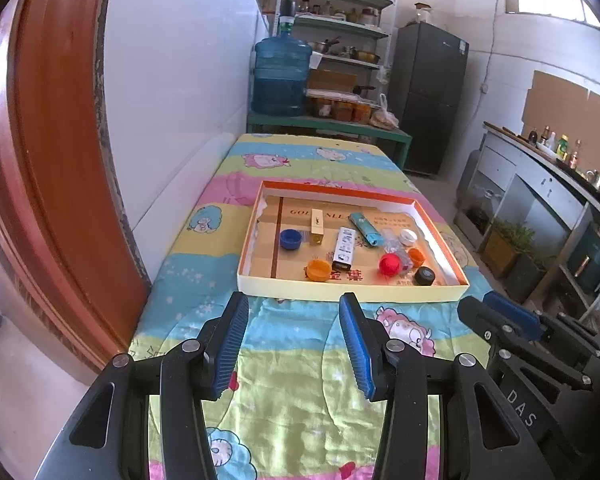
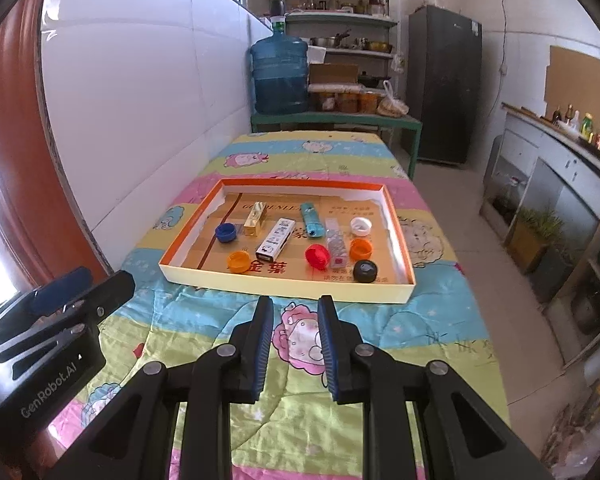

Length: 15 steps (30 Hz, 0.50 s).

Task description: Organize rigid objects

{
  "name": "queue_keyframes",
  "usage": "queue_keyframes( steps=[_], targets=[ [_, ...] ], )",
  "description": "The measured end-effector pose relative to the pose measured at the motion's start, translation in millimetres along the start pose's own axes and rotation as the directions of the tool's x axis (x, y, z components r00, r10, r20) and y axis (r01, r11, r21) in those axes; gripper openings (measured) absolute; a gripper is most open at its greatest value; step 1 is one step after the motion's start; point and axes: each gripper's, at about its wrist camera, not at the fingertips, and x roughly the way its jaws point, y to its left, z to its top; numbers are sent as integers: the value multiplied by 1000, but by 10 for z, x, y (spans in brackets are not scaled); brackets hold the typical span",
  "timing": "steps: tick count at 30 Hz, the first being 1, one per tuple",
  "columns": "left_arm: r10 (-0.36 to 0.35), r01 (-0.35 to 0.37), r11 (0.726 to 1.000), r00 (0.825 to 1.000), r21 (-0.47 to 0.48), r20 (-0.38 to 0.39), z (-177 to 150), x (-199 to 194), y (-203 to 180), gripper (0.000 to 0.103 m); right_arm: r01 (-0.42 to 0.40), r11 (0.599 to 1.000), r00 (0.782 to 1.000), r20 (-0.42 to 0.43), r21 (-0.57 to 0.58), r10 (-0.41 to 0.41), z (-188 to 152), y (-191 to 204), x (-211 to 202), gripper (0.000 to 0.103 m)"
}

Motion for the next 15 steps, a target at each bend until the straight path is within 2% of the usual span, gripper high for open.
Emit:
queue_keyframes(
  steps=[10,15],
  targets=[
    [8,-9,1000,1000,27,20,-43,-121,-36,49,11,1000,1000,12,10,-11,-22,38,-101,23],
    [26,-26,999,1000,24,7,-50,-126,-35,49,12,1000,1000,14,15,-12,-30,39,-140,23]
  ],
)
